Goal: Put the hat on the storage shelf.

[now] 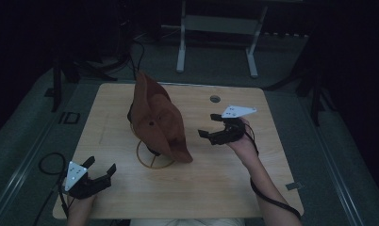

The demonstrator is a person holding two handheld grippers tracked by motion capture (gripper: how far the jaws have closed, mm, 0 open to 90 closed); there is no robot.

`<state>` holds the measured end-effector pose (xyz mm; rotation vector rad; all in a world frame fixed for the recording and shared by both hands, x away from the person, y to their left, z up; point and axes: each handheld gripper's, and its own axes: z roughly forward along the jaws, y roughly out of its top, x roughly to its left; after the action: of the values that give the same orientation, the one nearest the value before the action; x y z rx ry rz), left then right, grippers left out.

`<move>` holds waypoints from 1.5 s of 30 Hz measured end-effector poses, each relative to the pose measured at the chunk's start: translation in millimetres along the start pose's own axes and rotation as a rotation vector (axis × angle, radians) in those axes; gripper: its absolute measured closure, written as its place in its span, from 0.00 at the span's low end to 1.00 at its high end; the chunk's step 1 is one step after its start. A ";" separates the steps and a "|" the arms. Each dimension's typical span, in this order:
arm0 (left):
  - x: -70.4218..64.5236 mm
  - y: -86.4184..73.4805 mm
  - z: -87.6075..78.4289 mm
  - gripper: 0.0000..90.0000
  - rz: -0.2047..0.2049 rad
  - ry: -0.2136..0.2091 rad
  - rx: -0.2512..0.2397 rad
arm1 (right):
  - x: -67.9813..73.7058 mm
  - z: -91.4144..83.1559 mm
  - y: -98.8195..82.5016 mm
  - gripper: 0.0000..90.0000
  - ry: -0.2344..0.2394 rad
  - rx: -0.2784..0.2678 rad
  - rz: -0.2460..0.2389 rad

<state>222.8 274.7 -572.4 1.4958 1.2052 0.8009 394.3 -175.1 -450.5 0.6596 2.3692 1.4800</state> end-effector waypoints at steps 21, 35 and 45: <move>-1.2 -0.8 2.2 0.14 0.011 -0.018 0.012 | -18.8 -25.4 -103.4 0.16 -0.083 0.044 0.113; -1.9 -0.8 3.0 0.14 0.007 -0.029 0.023 | -17.6 -58.4 -145.8 0.15 -0.179 0.086 0.150; -1.4 -0.7 2.6 0.14 0.006 -0.026 0.022 | -18.1 -93.5 -165.7 0.15 -0.266 0.071 0.195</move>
<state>224.6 272.5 -573.7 1.5242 1.1943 0.7719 328.6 -318.8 -558.1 1.0609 2.2121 1.2907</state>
